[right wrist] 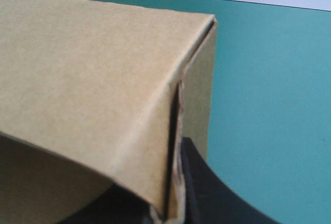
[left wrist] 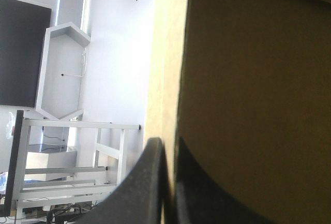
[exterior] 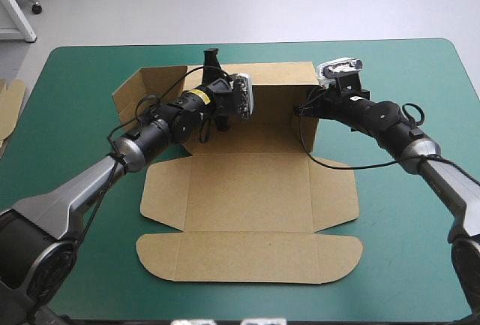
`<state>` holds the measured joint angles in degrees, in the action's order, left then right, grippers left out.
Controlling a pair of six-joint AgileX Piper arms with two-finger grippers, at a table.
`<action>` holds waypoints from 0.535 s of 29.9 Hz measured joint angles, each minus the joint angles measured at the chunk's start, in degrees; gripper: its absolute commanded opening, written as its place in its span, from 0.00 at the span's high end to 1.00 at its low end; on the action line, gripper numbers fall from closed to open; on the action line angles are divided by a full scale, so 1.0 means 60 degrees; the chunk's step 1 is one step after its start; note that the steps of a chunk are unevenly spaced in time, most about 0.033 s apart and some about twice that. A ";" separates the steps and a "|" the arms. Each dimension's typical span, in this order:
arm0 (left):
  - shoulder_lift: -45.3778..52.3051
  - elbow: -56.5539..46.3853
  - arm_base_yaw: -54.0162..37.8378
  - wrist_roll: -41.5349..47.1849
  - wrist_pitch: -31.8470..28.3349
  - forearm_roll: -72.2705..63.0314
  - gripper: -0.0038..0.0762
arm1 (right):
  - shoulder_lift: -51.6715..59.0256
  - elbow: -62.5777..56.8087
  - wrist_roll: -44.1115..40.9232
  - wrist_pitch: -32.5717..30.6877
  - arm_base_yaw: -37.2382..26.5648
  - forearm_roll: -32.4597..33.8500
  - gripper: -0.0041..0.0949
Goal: Fold the box
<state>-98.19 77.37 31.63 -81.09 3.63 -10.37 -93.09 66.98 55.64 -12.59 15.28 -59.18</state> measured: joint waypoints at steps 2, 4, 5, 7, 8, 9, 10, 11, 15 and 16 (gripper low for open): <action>0.0004 0.0000 0.0008 0.0007 0.0032 0.0013 0.97 | 0.0000 0.0000 0.0008 -0.0014 0.0001 -0.0012 0.99; 0.0004 0.0000 0.0008 0.0023 0.0032 0.0021 0.97 | 0.0000 0.0000 0.0008 -0.0020 0.0001 -0.0012 0.99; 0.0004 0.0009 0.0008 0.0030 0.0032 0.0021 0.97 | 0.0000 0.0000 0.0018 -0.0023 0.0001 -0.0002 0.99; 0.0004 0.0031 0.0008 0.0030 0.0054 0.0021 0.97 | 0.0000 0.0000 0.0021 -0.0032 0.0001 -0.0002 0.99; 0.0004 0.0031 0.0008 0.0030 0.0064 0.0021 0.96 | 0.0000 0.0000 0.0021 -0.0031 0.0001 -0.0002 0.99; 0.0004 0.0042 0.0008 0.0030 0.0076 0.0021 0.94 | 0.0000 0.0000 0.0021 -0.0033 0.0001 -0.0002 0.99; 0.0004 0.0061 0.0008 0.0030 0.0113 0.0011 0.91 | 0.0000 0.0000 0.0021 -0.0042 -0.0002 -0.0002 0.99; 0.0004 0.0082 0.0008 0.0041 0.0140 0.0004 0.86 | 0.0000 0.0000 0.0021 -0.0051 -0.0002 -0.0002 0.99; 0.0021 0.0091 0.0028 0.0151 0.0331 -0.0117 0.56 | 0.0000 0.0000 0.0002 -0.0092 -0.0010 -0.0002 0.99; 0.0021 0.0091 0.0069 0.0194 0.0395 -0.0170 0.49 | -0.0003 0.0000 0.0002 -0.0176 -0.0013 -0.0002 0.99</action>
<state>-98.07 77.91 32.04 -79.93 6.00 -11.39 -93.11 66.98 55.65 -13.65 15.20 -59.20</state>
